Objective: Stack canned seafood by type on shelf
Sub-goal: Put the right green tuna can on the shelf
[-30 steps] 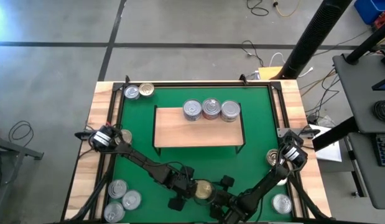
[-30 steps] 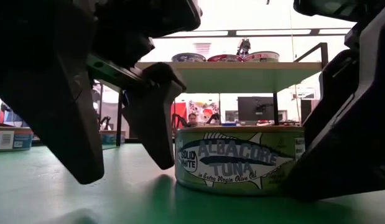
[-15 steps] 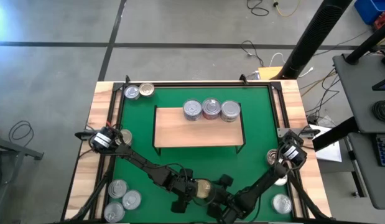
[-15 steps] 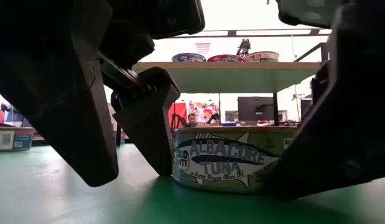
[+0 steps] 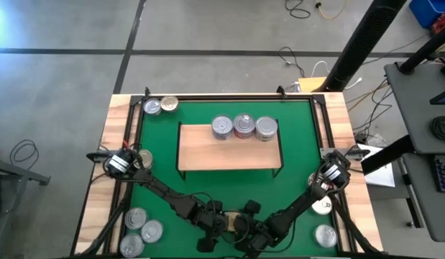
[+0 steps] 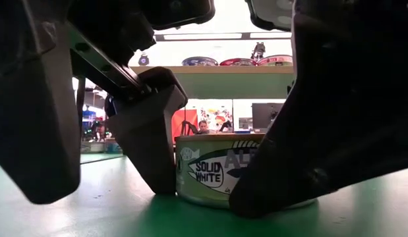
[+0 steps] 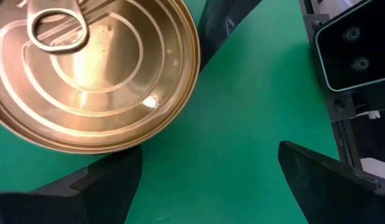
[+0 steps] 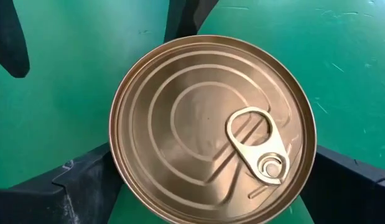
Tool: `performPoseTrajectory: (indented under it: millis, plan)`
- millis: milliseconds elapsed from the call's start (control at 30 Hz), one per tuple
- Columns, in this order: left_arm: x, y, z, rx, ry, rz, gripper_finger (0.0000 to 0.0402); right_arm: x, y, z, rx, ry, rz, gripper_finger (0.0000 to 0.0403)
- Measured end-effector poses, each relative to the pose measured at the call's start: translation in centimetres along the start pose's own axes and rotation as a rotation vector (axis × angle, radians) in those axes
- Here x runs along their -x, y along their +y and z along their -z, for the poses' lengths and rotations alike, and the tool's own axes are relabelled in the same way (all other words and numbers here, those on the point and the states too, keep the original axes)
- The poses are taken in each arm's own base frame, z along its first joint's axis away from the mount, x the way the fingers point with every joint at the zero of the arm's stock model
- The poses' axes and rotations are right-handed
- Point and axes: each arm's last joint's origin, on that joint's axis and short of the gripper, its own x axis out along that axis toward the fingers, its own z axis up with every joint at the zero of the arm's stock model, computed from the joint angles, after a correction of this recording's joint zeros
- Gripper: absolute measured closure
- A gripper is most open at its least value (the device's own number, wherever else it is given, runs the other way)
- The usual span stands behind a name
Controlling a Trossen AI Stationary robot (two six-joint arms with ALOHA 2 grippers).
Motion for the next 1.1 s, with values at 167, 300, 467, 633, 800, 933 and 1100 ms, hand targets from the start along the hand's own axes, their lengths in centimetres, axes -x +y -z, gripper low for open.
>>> performPoseTrajectory:
  millis: [167,300,467,633,800,933,1100]
  plan:
    - [0.0,0.0,0.0,0.016,-0.001,-0.002,0.0045,-0.2,-0.1,0.0,0.003,0.022,-0.015,0.0011]
    - [0.2,-0.1,-0.3,0.02,0.009,-0.006,0.0045,-0.3,-0.2,0.2,0.003,0.037,-0.024,0.0035]
    - [1.7,-0.4,-0.9,0.016,0.133,-0.05,0.0046,-0.2,0.0,-0.3,-0.038,0.018,-0.054,0.0039]
    - [6.2,-1.2,-2.8,-0.019,0.225,-0.075,0.0046,1.4,0.5,-1.6,-0.01,0.038,-0.134,0.0039]
    - [11.0,-1.7,-3.7,-0.076,0.215,-0.122,0.0046,4.7,0.6,-3.6,0.018,0.061,-0.267,0.0039]
    - [15.5,-1.1,-3.8,-0.082,0.134,-0.253,0.0046,7.9,-0.3,-5.1,0.053,0.056,-0.278,0.0039]
    - [19.8,0.0,-3.7,-0.044,0.014,-0.345,0.0046,11.3,-2.9,-7.1,0.106,0.07,-0.232,0.0039]
